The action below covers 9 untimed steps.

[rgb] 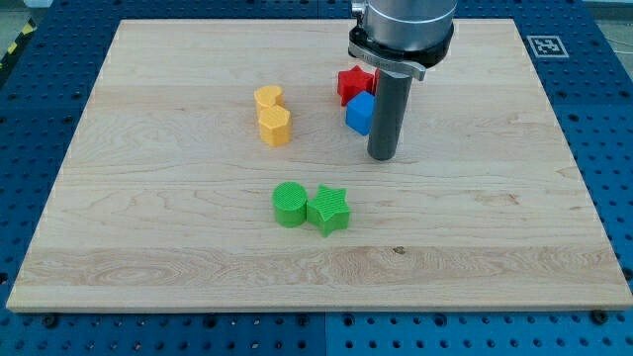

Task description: Move the red circle and blue triangle to the top side

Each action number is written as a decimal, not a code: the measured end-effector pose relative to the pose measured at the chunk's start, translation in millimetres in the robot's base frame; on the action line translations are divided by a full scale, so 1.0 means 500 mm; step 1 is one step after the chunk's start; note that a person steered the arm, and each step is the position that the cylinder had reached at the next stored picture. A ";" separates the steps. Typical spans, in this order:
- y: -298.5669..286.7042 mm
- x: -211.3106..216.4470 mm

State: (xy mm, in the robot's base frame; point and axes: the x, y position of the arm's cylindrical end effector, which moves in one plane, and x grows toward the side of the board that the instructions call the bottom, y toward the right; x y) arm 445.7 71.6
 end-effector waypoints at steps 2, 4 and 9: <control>0.002 -0.015; 0.004 -0.038; 0.005 -0.112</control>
State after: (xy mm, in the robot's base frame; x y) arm 389.9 74.2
